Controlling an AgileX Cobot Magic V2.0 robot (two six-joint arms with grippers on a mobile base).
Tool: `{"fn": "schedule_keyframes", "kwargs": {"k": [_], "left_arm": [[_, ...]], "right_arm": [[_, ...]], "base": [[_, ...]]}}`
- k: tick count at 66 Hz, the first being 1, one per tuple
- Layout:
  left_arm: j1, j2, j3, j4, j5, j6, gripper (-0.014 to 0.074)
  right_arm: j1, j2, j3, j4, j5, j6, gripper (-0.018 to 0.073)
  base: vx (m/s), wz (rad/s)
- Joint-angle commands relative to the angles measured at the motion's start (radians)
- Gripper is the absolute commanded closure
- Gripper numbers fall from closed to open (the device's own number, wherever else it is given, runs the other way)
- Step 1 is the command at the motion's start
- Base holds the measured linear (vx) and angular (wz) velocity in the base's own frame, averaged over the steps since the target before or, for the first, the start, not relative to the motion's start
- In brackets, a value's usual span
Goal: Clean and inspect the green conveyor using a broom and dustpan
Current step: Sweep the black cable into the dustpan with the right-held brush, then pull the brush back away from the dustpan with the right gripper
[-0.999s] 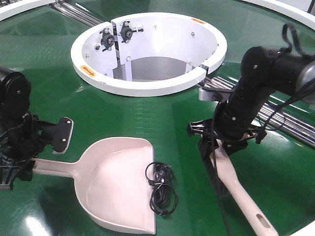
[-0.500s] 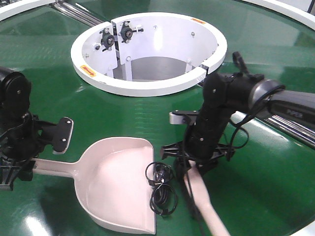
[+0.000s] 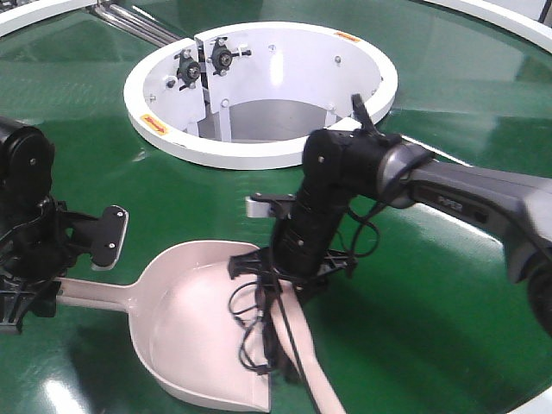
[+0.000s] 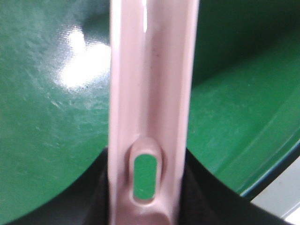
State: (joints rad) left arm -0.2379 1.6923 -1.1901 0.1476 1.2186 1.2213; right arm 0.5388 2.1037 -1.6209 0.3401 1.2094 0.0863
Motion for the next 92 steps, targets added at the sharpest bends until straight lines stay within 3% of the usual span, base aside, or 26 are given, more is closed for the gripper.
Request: {"fn": "schedule_keyframes", "kwargs": {"k": [1, 14, 38, 50, 92], "left_arm": [[-0.009, -0.044, -0.027, -0.027, 0.029, -0.005, 0.062], [-0.009, -0.044, -0.027, -0.027, 0.029, -0.005, 0.062], [-0.009, -0.044, -0.027, -0.027, 0.028, -0.005, 0.062], [-0.009, -0.044, -0.027, -0.027, 0.028, -0.005, 0.062], [-0.009, -0.044, -0.027, -0.027, 0.028, -0.005, 0.0619]], "right_arm": [[0.033, -0.018, -0.1, 0.105, -0.019, 0.008, 0.0565], [0.066, 0.013, -0.221, 0.103, 0.037, 0.033, 0.0565], [0.065, -0.031, -0.259, 0.096, 0.072, 0.04, 0.0565], [0.058, -0.092, -0.248, 0.001, 0.072, 0.093, 0.0565], [-0.176, -0.348, 0.12, -0.126, 0.072, 0.034, 0.0565]], "base": [[0.0, 0.0], [0.0, 0.0], [0.0, 0.0], [0.0, 0.0], [0.0, 0.0]]}}
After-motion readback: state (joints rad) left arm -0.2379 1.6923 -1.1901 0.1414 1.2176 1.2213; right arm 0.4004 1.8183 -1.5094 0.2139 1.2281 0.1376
